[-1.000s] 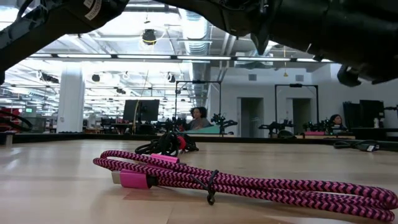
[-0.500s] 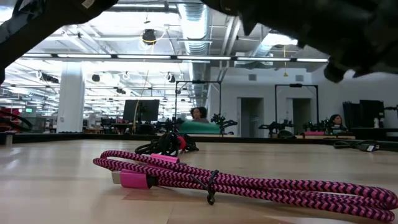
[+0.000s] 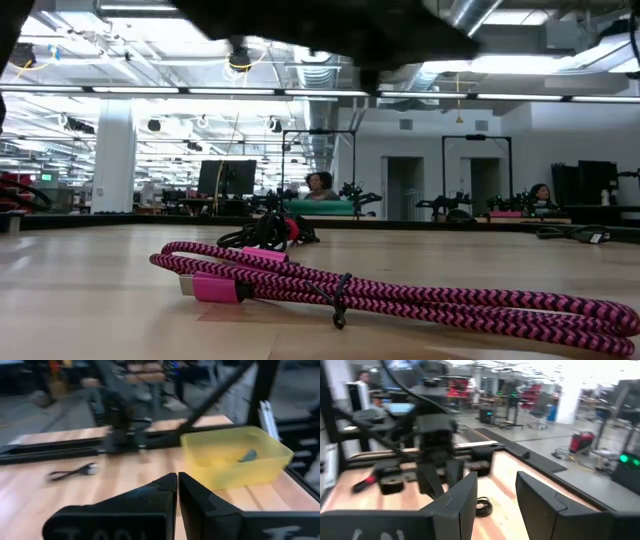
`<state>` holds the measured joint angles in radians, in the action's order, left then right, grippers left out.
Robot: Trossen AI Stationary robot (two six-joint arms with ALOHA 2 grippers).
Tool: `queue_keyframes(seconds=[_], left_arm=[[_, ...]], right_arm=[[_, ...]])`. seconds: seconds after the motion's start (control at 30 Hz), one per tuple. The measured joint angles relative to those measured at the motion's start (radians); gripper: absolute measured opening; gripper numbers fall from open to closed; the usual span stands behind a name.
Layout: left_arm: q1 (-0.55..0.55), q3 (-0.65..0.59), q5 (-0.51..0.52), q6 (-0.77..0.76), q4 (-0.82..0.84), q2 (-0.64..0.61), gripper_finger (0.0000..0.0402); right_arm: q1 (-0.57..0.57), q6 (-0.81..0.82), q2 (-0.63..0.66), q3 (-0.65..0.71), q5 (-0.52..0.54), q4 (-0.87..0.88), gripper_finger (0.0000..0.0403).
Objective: Pick and place USB-C Cables
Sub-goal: Put the right black cable charger into the yellow bin
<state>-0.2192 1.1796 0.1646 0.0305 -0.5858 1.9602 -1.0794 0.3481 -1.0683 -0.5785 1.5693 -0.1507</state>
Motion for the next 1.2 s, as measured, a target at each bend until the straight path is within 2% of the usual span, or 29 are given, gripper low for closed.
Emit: queue_keyframes(seconds=[0.1, 0.27, 0.33, 0.5, 0.57, 0.63, 0.77, 0.87, 1.03, 1.2], left_arm=[[-0.001, -0.123, 0.100, -0.033, -0.030, -0.060, 0.0007], [0.000, -0.226, 0.267, -0.110, -0.034, -0.119, 0.0007], [0.000, -0.238, 0.310, -0.129, 0.012, -0.129, 0.0007], [0.001, -0.237, 0.358, -0.115, 0.099, -0.150, 0.0007], [0.001, -0.237, 0.380, -0.094, 0.133, -0.159, 0.0007], [0.001, -0.237, 0.417, -0.077, 0.151, -0.174, 0.0007], [0.003, -0.271, 0.474, -0.036, 0.136, -0.217, 0.0007], [0.016, -0.353, 0.494, -0.070, 0.051, -0.249, 0.0007], [0.054, -0.524, 0.439, -0.166, -0.147, -0.286, 0.0007], [0.088, -0.612, 0.386, -0.248, -0.312, -0.286, 0.0010]], right_arm=[[0.086, 0.091, 0.000, 0.000, -0.035, 0.067, 0.0162], [0.261, 0.172, 0.024, 0.000, -0.103, 0.174, 0.0161], [0.364, 0.231, 0.054, 0.000, -0.226, 0.248, 0.0158], [0.683, 0.484, 0.090, 0.000, -0.664, 0.552, 0.0141], [0.785, 0.538, 0.066, 0.000, -0.785, 0.615, 0.0137], [0.852, 0.546, 0.032, 0.000, -0.864, 0.635, 0.0135], [0.969, 0.551, -0.014, 0.000, -0.919, 0.758, 0.0139], [1.068, 0.610, -0.046, 0.000, -0.964, 0.909, 0.0146], [1.160, 0.649, -0.124, 0.001, -1.076, 1.005, 0.0167], [1.195, 0.649, -0.228, 0.001, -1.109, 1.039, 0.0190]])
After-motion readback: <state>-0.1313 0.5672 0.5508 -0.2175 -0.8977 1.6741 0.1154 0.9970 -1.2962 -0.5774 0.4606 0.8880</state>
